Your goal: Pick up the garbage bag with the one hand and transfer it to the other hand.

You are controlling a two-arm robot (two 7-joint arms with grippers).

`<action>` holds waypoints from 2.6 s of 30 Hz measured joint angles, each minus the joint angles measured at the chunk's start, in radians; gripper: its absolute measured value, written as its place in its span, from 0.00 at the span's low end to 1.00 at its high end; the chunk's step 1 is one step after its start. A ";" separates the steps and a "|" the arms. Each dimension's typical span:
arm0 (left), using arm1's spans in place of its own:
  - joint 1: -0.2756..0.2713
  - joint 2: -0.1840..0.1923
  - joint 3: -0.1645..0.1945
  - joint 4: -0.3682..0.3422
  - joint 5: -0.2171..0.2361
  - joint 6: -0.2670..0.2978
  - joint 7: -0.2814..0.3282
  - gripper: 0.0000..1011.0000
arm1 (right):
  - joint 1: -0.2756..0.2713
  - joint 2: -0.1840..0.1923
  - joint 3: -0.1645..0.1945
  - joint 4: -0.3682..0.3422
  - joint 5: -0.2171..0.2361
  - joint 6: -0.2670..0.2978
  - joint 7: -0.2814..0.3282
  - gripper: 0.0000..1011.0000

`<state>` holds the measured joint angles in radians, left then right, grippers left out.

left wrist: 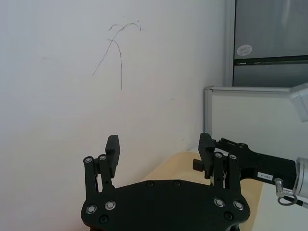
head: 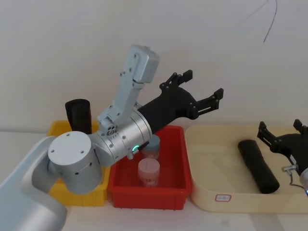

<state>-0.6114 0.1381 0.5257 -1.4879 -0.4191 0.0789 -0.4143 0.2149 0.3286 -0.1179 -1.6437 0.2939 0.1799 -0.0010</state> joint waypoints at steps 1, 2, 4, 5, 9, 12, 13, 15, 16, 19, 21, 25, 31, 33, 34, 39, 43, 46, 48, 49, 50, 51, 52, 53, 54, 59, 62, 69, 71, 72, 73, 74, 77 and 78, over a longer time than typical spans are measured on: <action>0.000 0.000 0.000 0.000 0.000 0.000 0.000 0.99 | -0.001 0.001 -0.002 -0.007 -0.003 -0.005 0.002 0.99; 0.000 0.000 0.000 0.000 0.000 0.000 0.000 0.99 | -0.001 0.001 -0.003 -0.011 -0.005 -0.007 0.004 0.99; 0.000 0.000 0.000 0.000 0.000 0.000 0.000 0.99 | -0.003 0.002 -0.007 -0.022 -0.007 -0.014 0.014 0.99; 0.000 0.001 0.000 -0.001 0.000 0.000 0.001 0.99 | -0.003 0.002 -0.009 -0.025 -0.007 -0.015 0.017 0.99; 0.003 0.004 0.000 -0.006 0.002 0.001 0.009 0.99 | -0.005 0.003 -0.019 -0.042 -0.008 -0.021 0.039 0.99; 0.009 0.009 -0.001 -0.016 0.008 0.006 0.023 0.99 | -0.006 0.005 -0.032 -0.058 -0.006 -0.022 0.066 0.99; 0.012 0.011 -0.003 -0.020 0.010 0.008 0.029 0.99 | -0.006 0.005 -0.032 -0.058 -0.006 -0.022 0.066 0.99; 0.022 0.018 -0.009 -0.035 0.020 0.017 0.049 0.99 | -0.007 0.006 -0.041 -0.067 -0.003 -0.022 0.085 0.99; 0.025 0.020 -0.011 -0.040 0.022 0.019 0.054 0.99 | -0.008 0.006 -0.046 -0.071 -0.001 -0.022 0.096 0.99; 0.040 0.031 -0.021 -0.060 0.033 0.029 0.076 0.99 | -0.009 0.007 -0.057 -0.078 0.004 -0.020 0.117 0.99; 0.049 0.038 -0.028 -0.073 0.039 0.035 0.090 0.99 | -0.009 0.008 -0.067 -0.083 0.009 -0.015 0.138 0.99; 0.076 0.058 -0.050 -0.110 0.056 0.048 0.128 0.99 | -0.009 0.010 -0.090 -0.089 0.020 -0.003 0.180 0.99; 0.109 0.083 -0.080 -0.154 0.078 0.063 0.173 0.99 | -0.002 0.014 -0.122 -0.091 0.035 0.015 0.228 0.99; 0.125 0.095 -0.096 -0.176 0.088 0.071 0.193 0.99 | 0.002 0.015 -0.138 -0.090 0.042 0.024 0.250 0.99; 0.130 0.101 -0.103 -0.184 0.091 0.074 0.199 0.99 | 0.004 0.015 -0.142 -0.089 0.045 0.028 0.258 0.99; 0.160 0.127 -0.136 -0.226 0.108 0.090 0.234 0.99 | 0.017 0.017 -0.171 -0.081 0.062 0.046 0.301 0.99; 0.176 0.141 -0.154 -0.248 0.117 0.098 0.251 0.99 | 0.029 0.016 -0.190 -0.074 0.074 0.058 0.326 0.99; 0.185 0.148 -0.165 -0.262 0.122 0.104 0.261 0.99 | 0.041 0.015 -0.203 -0.065 0.083 0.070 0.343 0.99; 0.189 0.152 -0.169 -0.267 0.124 0.106 0.265 0.99 | 0.047 0.014 -0.211 -0.060 0.086 0.077 0.350 0.99; 0.193 0.155 -0.173 -0.272 0.126 0.108 0.269 0.99 | 0.054 0.013 -0.220 -0.053 0.088 0.085 0.357 0.99; 0.194 0.156 -0.175 -0.274 0.127 0.109 0.270 0.99 | 0.056 0.013 -0.222 -0.052 0.090 0.088 0.360 0.99; 0.197 0.159 -0.179 -0.279 0.129 0.110 0.274 0.99 | 0.064 0.011 -0.232 -0.045 0.092 0.095 0.367 0.99; 0.197 0.159 -0.179 -0.279 0.129 0.110 0.274 0.99 | 0.064 0.011 -0.232 -0.045 0.092 0.095 0.367 0.99; 0.200 0.161 -0.181 -0.282 0.130 0.112 0.276 0.99 | 0.073 0.009 -0.240 -0.038 0.093 0.102 0.373 0.99; 0.202 0.163 -0.184 -0.286 0.132 0.113 0.279 0.99 | 0.079 0.008 -0.246 -0.033 0.094 0.107 0.376 0.99; 0.207 0.168 -0.190 -0.292 0.135 0.115 0.285 0.99 | 0.104 0.001 -0.271 -0.011 0.095 0.128 0.390 0.99; 0.210 0.170 -0.192 -0.296 0.136 0.117 0.288 0.99 | 0.119 -0.004 -0.286 0.005 0.096 0.141 0.396 0.99; 0.214 0.174 -0.197 -0.302 0.138 0.119 0.292 0.99 | 0.153 -0.017 -0.316 0.043 0.095 0.166 0.401 0.99; 0.214 0.174 -0.197 -0.303 0.139 0.119 0.292 0.99 | 0.159 -0.019 -0.322 0.052 0.093 0.170 0.401 0.99; 0.215 0.175 -0.198 -0.303 0.139 0.120 0.293 0.99 | 0.166 -0.021 -0.329 0.061 0.091 0.174 0.401 0.99; 0.216 0.175 -0.199 -0.304 0.139 0.120 0.293 0.99 | 0.170 -0.023 -0.333 0.067 0.090 0.176 0.401 0.99; 0.216 0.175 -0.199 -0.304 0.139 0.120 0.294 0.99 | 0.175 -0.024 -0.338 0.075 0.087 0.179 0.400 0.99; 0.216 0.176 -0.199 -0.305 0.140 0.120 0.294 0.99 | 0.188 -0.029 -0.352 0.095 0.080 0.185 0.398 0.99; 0.217 0.176 -0.200 -0.306 0.140 0.120 0.295 0.99 | 0.192 -0.031 -0.355 0.100 0.078 0.186 0.397 0.99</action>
<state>-0.3948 0.3143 0.3257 -1.7936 -0.2793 0.1991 -0.1195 0.4065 0.2981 -0.4730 -1.5439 0.3721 0.3657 0.3960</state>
